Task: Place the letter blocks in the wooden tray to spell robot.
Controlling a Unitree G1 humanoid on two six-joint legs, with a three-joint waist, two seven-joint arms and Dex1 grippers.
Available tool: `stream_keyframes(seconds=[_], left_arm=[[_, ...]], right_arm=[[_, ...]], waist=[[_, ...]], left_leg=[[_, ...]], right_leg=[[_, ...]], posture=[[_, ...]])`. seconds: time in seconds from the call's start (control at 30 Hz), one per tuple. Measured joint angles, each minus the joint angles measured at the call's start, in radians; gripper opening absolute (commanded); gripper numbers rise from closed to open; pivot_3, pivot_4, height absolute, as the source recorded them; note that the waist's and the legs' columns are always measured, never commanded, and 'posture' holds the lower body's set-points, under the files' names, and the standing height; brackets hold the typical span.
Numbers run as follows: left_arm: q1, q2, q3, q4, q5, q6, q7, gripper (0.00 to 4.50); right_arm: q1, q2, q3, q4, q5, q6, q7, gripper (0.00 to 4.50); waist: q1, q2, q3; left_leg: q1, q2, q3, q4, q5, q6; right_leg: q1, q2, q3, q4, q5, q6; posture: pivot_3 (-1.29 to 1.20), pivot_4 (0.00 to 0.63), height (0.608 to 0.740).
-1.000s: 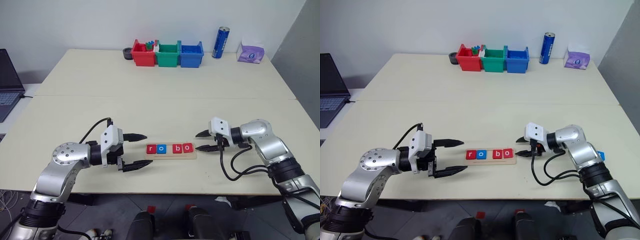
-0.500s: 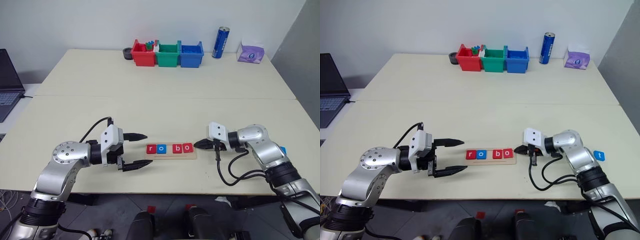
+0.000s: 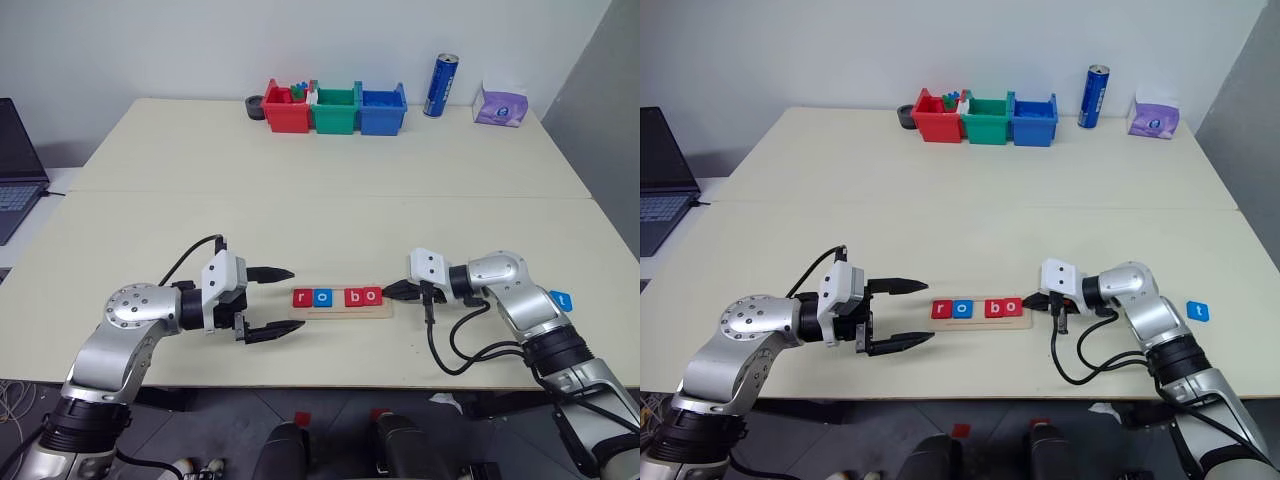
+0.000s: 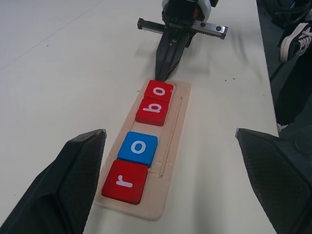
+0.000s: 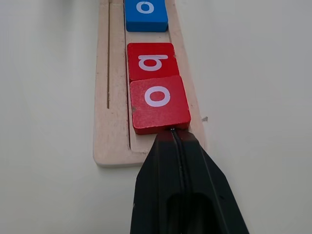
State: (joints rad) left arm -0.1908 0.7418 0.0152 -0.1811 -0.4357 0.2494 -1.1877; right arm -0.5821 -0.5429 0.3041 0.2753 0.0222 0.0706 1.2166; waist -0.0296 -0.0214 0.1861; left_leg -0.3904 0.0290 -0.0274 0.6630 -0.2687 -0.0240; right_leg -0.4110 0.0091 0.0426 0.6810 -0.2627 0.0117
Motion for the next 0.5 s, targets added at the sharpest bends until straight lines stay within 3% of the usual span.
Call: stream_keyframes(seconds=[0.5], left_arm=[[0.022, 0.011, 0.007, -0.003, 0.000, 0.002, 0.000, 4.50]], right_arm=[[0.000, 0.041, 0.026, -0.037, -0.001, 0.025, -0.018, 0.02]], waist=[[0.000, 0.000, 0.000]], left_leg=[[0.000, 0.000, 0.000, 0.000, 0.000, 0.000]], right_leg=[[0.000, 0.000, 0.000, 0.000, 0.000, 0.000]], posture=[[0.00, 0.150, 0.740]])
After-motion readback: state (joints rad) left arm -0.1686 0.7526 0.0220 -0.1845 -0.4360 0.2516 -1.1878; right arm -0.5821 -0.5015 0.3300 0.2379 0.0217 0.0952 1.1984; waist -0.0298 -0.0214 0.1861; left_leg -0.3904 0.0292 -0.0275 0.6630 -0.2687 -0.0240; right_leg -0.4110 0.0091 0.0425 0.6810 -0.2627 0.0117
